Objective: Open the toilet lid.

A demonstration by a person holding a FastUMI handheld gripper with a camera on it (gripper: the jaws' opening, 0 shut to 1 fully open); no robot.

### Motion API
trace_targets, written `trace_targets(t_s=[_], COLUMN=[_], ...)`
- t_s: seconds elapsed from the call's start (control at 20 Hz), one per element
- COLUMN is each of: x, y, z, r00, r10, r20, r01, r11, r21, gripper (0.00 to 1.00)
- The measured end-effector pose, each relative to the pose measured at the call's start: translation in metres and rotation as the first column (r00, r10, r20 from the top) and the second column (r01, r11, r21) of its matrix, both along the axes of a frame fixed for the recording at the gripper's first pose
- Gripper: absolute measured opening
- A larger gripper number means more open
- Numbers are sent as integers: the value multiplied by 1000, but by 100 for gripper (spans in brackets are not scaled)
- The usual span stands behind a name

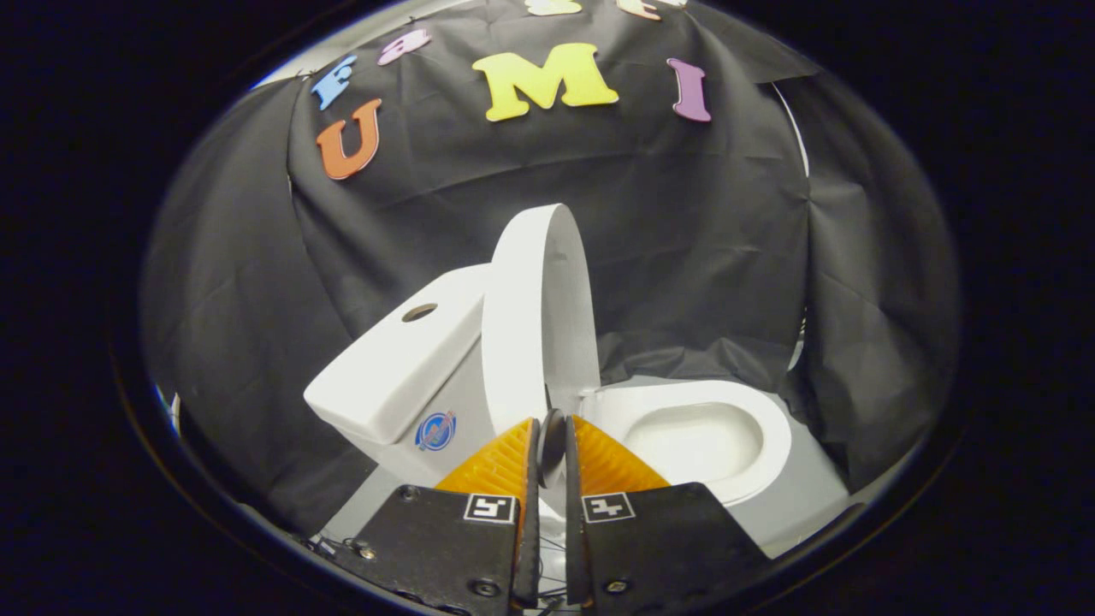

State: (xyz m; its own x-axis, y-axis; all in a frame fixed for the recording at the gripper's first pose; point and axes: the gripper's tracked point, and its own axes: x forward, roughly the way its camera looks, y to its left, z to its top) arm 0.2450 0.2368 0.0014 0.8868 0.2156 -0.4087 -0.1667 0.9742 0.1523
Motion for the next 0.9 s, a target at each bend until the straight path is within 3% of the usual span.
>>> trace_targets(t_s=[0.75,0.9], x=[2,-12], y=[48,47], z=[-6,-1], r00=[999,998], r10=[47,63], r20=[22,9], r01=[-43,-63], r11=[988,997], r21=[-145,-42], gripper=[18,21])
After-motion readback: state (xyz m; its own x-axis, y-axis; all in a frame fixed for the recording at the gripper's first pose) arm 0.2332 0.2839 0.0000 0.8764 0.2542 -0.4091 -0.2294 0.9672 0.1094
